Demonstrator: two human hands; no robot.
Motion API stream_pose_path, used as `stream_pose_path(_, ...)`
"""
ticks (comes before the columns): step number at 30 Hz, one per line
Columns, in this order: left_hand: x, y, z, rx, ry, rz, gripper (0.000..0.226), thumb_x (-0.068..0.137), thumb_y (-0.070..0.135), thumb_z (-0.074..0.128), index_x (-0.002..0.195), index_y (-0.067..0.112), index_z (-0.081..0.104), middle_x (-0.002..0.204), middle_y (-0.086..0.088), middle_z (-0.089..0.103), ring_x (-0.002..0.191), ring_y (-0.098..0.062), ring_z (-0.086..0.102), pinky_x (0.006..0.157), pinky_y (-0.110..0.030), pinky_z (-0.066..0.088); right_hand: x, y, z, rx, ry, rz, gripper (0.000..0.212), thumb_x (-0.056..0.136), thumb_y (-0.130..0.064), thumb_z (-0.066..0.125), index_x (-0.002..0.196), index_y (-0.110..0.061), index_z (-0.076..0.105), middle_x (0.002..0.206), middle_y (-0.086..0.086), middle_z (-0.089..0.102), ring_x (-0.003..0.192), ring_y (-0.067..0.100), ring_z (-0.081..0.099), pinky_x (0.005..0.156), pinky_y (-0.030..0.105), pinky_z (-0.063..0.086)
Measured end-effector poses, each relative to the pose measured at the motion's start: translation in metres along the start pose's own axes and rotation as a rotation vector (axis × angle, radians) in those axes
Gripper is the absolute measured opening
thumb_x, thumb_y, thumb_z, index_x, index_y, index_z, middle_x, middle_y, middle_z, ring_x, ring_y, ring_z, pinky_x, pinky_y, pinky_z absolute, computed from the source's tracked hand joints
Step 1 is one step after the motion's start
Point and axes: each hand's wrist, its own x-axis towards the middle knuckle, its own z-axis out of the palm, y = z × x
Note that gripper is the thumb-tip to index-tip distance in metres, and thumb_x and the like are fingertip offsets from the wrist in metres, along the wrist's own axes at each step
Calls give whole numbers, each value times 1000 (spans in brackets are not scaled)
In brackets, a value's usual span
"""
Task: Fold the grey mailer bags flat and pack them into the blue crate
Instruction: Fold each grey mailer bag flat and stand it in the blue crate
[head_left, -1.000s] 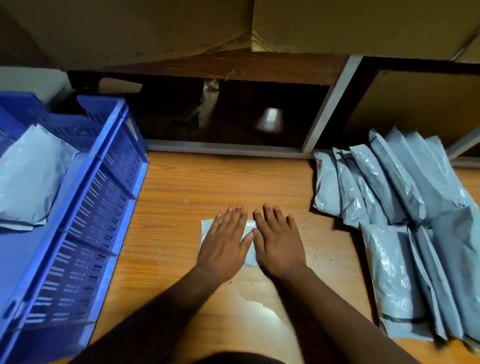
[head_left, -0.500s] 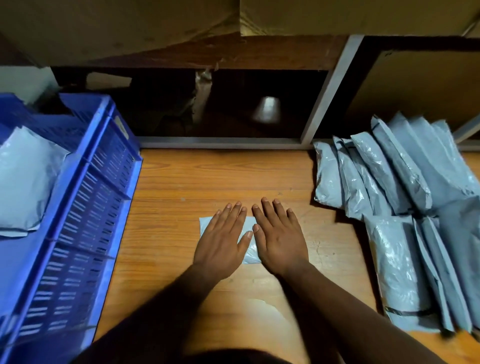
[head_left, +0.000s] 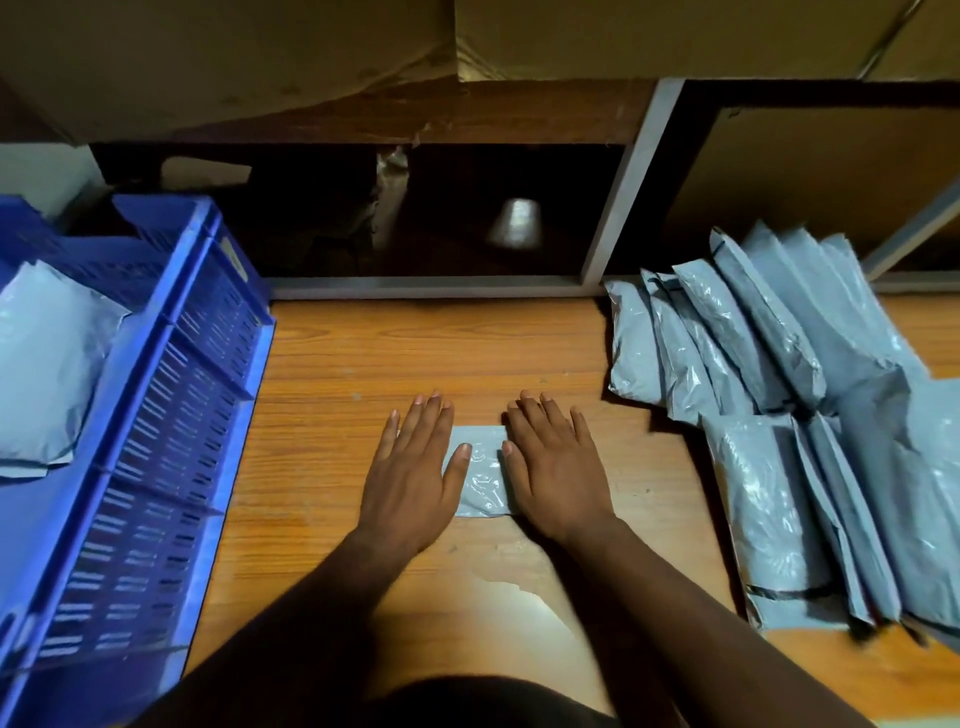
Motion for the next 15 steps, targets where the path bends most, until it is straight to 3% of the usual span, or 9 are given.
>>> stream_pose_path(3,4,7,12,38,-44,17,81,100,56,-15,163,17,17,171,-1,14,158,-17,7,129,-43,5,-2,-11,17,-27,10,-12,57,109,-44,24,160,-20,36,168,5,30,157,28,20,126,54,14)
stream_pose_path(8,5,7,18,110,-40,28,66,108,43,8,159,8,32,166,-10,30,155,-27,23,125,-48,21,2,-15,21,-57,3,-11,58,109,-43,21,162,-21,31,169,6,26,158,30,14,125,56,13)
stream_pose_path(13,2,-2,14,-14,-46,20,69,104,52,7,162,18,25,169,1,18,157,-17,13,129,-43,6,1,-8,14,44,-34,-43,58,109,-44,20,161,-21,32,170,2,25,158,25,17,127,51,12)
stream_pose_path(15,-2,-13,9,-124,-27,16,64,105,50,12,160,22,31,167,8,22,156,-12,15,128,-41,3,-9,11,5,99,-14,-39,54,109,-40,30,156,-17,42,164,4,38,151,28,33,123,48,27)
